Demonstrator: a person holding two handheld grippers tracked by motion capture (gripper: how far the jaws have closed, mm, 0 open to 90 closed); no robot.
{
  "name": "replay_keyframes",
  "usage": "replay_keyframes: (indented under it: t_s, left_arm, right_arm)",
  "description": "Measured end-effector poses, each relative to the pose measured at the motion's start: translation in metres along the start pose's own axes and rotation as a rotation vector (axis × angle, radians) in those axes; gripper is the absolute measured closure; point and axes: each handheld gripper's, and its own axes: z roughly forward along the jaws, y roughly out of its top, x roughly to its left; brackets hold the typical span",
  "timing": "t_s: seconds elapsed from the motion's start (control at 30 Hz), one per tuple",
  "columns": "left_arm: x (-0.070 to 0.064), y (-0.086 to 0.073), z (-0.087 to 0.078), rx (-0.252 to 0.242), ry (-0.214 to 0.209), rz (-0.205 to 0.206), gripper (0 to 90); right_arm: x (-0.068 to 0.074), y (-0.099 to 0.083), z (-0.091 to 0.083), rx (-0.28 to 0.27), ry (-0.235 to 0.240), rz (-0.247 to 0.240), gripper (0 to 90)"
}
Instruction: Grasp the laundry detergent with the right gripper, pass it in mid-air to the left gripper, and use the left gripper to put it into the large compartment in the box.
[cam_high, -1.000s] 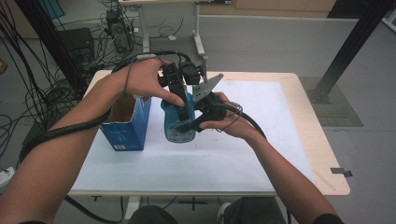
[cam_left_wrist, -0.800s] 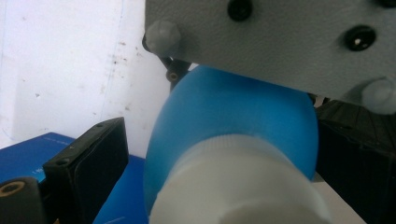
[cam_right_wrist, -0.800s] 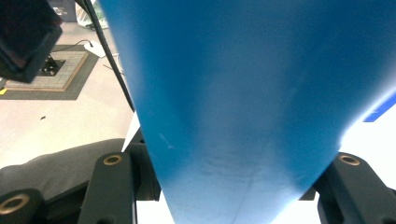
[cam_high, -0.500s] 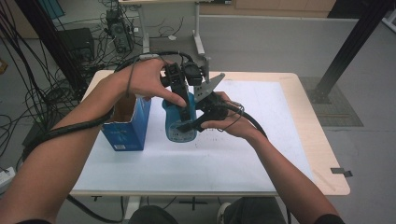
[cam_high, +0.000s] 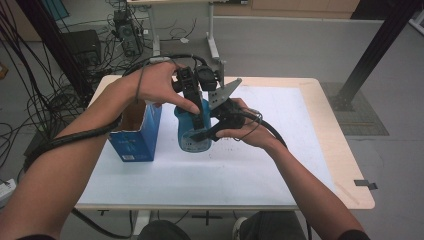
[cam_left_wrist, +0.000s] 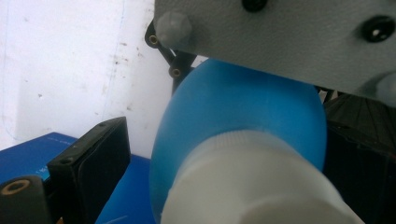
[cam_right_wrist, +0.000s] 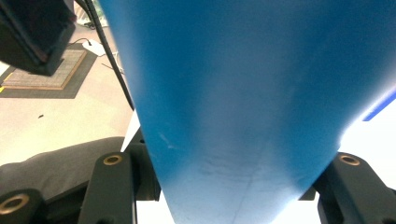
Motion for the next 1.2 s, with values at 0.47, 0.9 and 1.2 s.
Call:
replay_keyframes:
  t_s: [0.47, 0.9, 1.2]
  left_arm:
    - [0.0004, -0.0018, 0.0006, 0.007, 0.002, -0.004, 6.3]
    - [-0.0001, -0.001, -0.0005, 0.007, 0.007, -0.001, 6.6]
    - [-0.0004, -0.0011, -0.0009, 0.01, 0.008, 0.0, 6.7]
  right_arm:
    - [-0.0002, -0.0002, 0.0023, 0.006, 0.0, -0.003, 43.2]
    - [0.0002, -0.0001, 0.0009, 0.008, -0.007, 0.001, 43.2]
    - [0.0005, -0.0001, 0.0006, 0.011, -0.009, 0.003, 43.1]
